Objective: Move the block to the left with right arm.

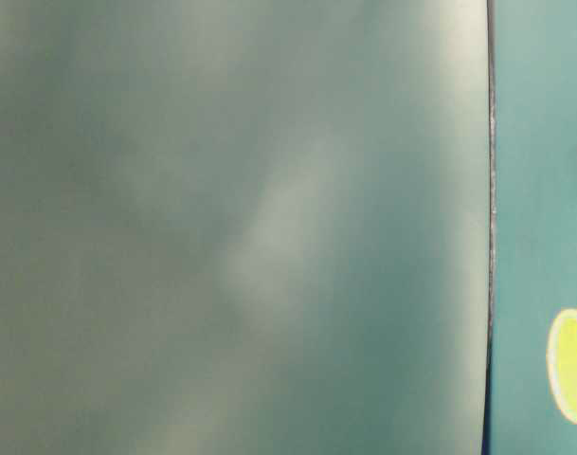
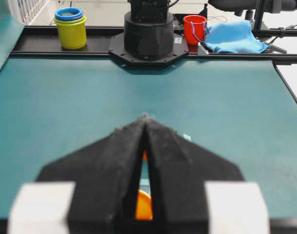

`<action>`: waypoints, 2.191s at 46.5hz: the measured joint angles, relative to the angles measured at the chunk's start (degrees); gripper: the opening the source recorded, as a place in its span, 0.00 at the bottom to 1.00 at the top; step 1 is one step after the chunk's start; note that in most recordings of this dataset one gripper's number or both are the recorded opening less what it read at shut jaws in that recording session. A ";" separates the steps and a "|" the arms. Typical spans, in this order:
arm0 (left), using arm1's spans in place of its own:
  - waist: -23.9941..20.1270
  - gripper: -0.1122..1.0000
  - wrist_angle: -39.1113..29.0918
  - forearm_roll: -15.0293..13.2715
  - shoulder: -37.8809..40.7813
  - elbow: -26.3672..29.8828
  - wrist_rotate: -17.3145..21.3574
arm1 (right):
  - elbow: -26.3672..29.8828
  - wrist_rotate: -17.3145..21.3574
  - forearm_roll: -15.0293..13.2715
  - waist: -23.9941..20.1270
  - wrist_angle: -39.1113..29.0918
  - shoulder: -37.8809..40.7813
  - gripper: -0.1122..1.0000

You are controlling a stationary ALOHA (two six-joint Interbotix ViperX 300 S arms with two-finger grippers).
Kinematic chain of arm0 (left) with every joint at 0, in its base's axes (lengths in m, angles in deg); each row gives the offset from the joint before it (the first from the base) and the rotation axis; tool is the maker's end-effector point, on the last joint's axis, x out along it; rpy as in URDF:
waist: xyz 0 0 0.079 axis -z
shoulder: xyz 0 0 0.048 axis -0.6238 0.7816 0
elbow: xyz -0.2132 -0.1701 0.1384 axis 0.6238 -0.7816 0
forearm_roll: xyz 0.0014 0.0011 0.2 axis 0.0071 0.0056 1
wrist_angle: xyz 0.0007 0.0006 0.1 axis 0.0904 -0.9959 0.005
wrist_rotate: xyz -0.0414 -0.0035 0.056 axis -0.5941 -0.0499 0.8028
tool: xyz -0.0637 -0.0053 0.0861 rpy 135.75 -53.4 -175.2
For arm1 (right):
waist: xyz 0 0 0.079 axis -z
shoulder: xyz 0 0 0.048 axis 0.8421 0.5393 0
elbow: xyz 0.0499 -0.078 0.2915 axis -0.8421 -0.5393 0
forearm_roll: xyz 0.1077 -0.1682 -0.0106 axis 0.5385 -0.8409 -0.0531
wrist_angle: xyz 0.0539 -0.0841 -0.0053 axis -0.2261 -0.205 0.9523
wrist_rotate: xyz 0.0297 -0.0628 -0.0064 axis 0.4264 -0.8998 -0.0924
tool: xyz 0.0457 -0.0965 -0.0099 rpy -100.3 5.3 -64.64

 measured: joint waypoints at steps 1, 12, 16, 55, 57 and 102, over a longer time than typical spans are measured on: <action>0.00 0.10 -0.09 0.00 0.00 0.00 0.00 | 0.00 0.00 0.09 0.00 0.00 0.00 0.09; 0.09 0.10 -0.53 0.09 0.00 0.00 -0.62 | 1.32 0.35 0.18 0.35 -4.48 2.90 0.10; 0.09 0.10 -0.62 0.18 0.00 0.00 -0.62 | 2.20 0.44 0.18 1.23 -5.45 4.66 0.10; 0.09 0.10 -7.73 0.26 -5.36 0.00 0.26 | 11.07 0.88 0.26 2.29 -6.94 29.36 0.55; 0.09 0.10 -9.58 0.35 -7.47 0.00 0.26 | 11.95 1.14 0.26 2.29 -7.65 31.20 0.55; 0.18 0.10 -27.07 0.44 -29.18 -2.72 0.35 | 15.38 5.36 0.53 -0.18 -10.55 50.36 0.65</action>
